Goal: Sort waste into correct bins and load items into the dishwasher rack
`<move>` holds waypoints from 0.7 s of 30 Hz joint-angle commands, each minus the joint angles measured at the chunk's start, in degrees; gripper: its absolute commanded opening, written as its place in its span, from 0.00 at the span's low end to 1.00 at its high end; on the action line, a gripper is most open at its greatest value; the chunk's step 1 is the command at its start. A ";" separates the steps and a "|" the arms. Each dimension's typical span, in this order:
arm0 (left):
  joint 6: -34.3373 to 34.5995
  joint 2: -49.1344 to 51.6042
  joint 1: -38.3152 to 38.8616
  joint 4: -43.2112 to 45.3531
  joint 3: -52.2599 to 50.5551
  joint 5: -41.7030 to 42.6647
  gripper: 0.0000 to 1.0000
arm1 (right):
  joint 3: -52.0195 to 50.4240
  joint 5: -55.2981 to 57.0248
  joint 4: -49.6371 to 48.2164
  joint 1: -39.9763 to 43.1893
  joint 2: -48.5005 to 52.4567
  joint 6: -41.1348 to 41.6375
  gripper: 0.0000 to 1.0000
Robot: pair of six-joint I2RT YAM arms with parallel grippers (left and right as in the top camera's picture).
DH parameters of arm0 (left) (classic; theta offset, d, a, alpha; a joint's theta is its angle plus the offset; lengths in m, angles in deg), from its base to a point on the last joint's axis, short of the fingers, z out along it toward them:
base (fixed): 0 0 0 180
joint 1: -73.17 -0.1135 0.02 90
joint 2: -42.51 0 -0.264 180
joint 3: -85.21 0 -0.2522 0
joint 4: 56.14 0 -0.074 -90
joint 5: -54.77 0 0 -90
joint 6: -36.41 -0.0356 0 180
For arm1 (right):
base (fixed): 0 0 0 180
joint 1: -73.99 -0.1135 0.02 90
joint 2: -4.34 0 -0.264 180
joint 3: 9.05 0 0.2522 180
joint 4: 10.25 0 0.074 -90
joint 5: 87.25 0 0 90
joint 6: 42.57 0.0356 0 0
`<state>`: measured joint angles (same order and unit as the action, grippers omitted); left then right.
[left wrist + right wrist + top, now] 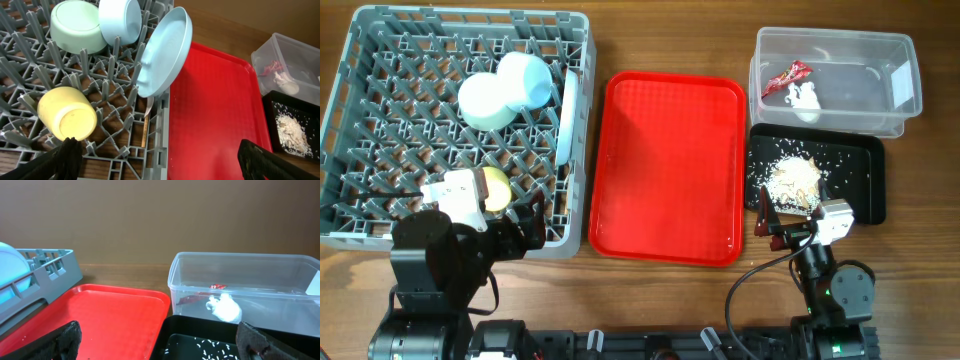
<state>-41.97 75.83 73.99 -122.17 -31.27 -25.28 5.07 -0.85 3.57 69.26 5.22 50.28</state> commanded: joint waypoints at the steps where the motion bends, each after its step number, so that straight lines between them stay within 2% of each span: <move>1: -0.92 -0.15 0.09 0.15 -0.42 0.70 1.00 | -0.07 -0.85 -0.20 0.13 -0.46 -0.76 1.00; 8: -0.90 -0.15 0.09 -0.13 -0.42 0.70 1.00 | -0.04 -0.85 -0.20 0.13 -0.46 -0.79 1.00; 12: -2.05 -1.46 -0.11 -1.09 -2.01 -3.50 1.00 | -0.04 -0.85 -0.20 0.13 -0.46 -0.76 1.00; 18: -0.87 -11.54 -1.73 8.31 -15.41 -3.17 1.00 | -0.04 -0.85 -0.20 0.13 -0.46 -0.76 1.00; 21: 1.88 -19.69 -2.45 16.98 -26.16 -2.95 1.00 | -0.04 -0.85 -0.20 0.13 -0.46 -0.76 1.00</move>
<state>-42.59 62.93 72.46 -110.52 -48.60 -27.88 5.07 -0.87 3.55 69.26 5.22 50.11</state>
